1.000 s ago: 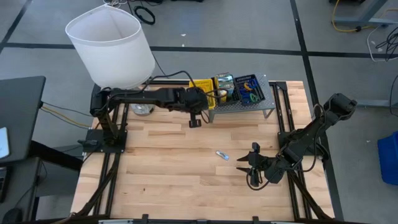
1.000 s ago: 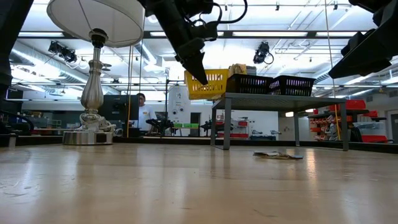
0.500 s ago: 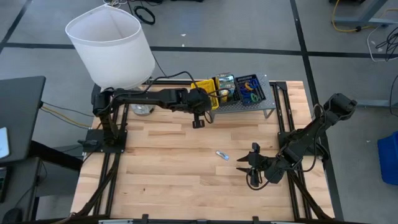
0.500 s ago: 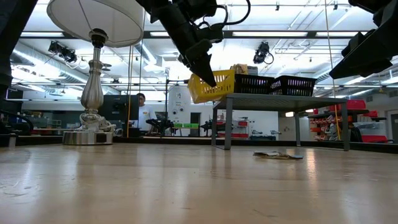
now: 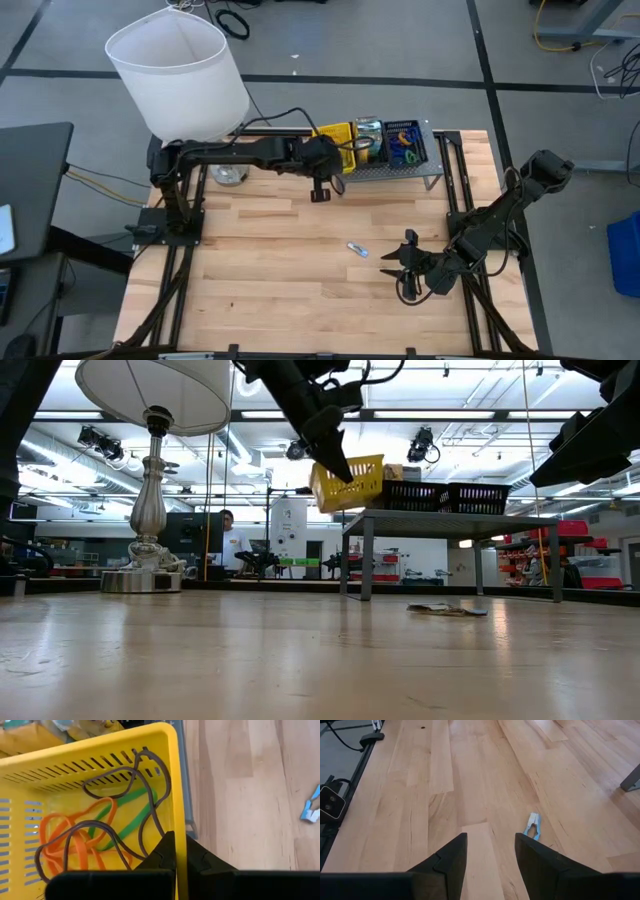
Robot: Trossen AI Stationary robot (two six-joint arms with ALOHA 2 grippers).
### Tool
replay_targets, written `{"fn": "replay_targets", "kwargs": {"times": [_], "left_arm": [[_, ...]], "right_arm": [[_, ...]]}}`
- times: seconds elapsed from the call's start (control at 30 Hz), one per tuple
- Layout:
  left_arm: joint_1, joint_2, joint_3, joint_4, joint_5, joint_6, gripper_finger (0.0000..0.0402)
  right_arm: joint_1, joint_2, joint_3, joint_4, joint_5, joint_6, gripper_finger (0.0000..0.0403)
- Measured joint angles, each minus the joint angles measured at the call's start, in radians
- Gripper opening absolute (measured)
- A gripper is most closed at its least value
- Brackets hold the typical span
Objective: Pick & Place Office Desk Supplies
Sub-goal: Put the yellow bin on the shelf
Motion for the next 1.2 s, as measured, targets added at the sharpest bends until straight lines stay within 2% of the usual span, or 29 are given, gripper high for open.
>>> {"fn": "replay_targets", "kwargs": {"times": [0.37,0.57,1.2], "left_arm": [[0.0,0.142,0.134,-0.095,0.02,0.015,0.0002],[-0.001,0.158,0.198,-0.134,0.026,0.045,0.0002],[0.01,0.184,0.205,-0.088,0.048,0.079,0.0002]], "right_arm": [[0.0,0.001,0.001,0.008,-0.006,0.0,0.0171],[0.002,0.003,0.001,0.007,-0.023,0.008,0.0171],[0.002,0.003,0.001,0.007,-0.029,0.023,0.0171]]}}
